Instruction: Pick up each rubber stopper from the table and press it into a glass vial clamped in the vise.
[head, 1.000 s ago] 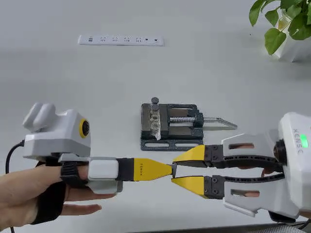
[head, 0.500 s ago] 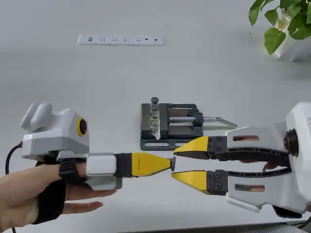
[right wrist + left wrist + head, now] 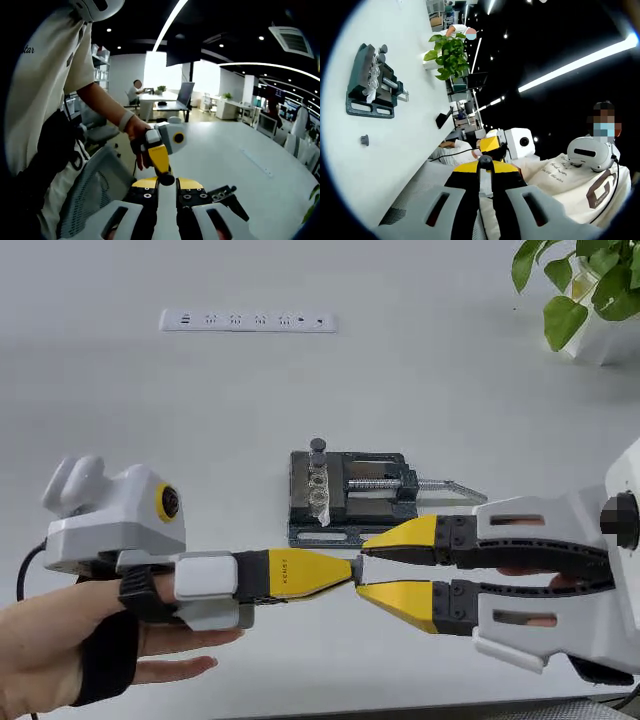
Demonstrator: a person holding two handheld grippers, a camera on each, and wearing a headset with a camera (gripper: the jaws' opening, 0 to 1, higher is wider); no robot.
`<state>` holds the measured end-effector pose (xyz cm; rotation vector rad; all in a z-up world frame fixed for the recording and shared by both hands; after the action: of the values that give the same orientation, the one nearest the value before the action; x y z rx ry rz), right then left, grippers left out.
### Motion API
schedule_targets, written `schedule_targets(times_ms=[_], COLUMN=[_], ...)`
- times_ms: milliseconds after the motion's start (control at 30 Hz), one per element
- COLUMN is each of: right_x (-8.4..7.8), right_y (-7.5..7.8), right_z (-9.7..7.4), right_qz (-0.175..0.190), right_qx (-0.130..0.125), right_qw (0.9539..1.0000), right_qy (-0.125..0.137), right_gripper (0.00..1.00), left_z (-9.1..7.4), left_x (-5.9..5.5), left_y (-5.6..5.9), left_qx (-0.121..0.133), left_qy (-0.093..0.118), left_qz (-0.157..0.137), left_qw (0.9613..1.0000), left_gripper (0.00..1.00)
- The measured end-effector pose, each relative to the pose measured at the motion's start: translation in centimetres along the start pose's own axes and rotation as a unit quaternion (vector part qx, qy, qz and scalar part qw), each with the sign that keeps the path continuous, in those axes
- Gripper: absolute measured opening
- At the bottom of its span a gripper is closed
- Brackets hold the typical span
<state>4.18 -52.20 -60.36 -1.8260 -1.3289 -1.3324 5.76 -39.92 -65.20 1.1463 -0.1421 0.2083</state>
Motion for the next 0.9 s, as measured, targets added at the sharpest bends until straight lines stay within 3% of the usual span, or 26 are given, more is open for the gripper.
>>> schedule_targets(times_ms=[267, 767, 900], right_x=[0.4, 1.7, 1.7], right_y=[0.1, 0.3, 0.1], right_z=[0.0, -0.2, -0.1], right_qz=[-0.003, 0.024, 0.017], right_qx=[-0.003, -0.001, 0.000], right_qw=[1.0000, 0.9993, 0.9996], right_qy=[0.006, 0.027, 0.024], right_gripper=[0.08, 0.07, 0.07], left_z=[0.0, 0.3, 0.2], left_x=[0.2, 0.3, 0.2], left_y=[0.2, 1.1, 1.1], left_qx=[-0.011, -0.051, -0.048], left_qy=[0.009, 0.030, 0.030], left_qz=[-0.004, -0.010, -0.008], left_qw=[0.9999, 0.9982, 0.9984], left_gripper=[0.04, 0.04, 0.04])
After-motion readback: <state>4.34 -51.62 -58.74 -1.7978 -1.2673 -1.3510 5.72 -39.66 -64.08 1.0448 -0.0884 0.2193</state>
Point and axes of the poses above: the centre of the closed fingertips' face, and the gripper's own axes: z roughly forward along the fingers, y roughly to its right, x roughly out of its top, the point moved 7 cm from there along -z, roughly backward along the fingers, and after that the axes turned 12 degrees about -x, right-handed, at the moved point
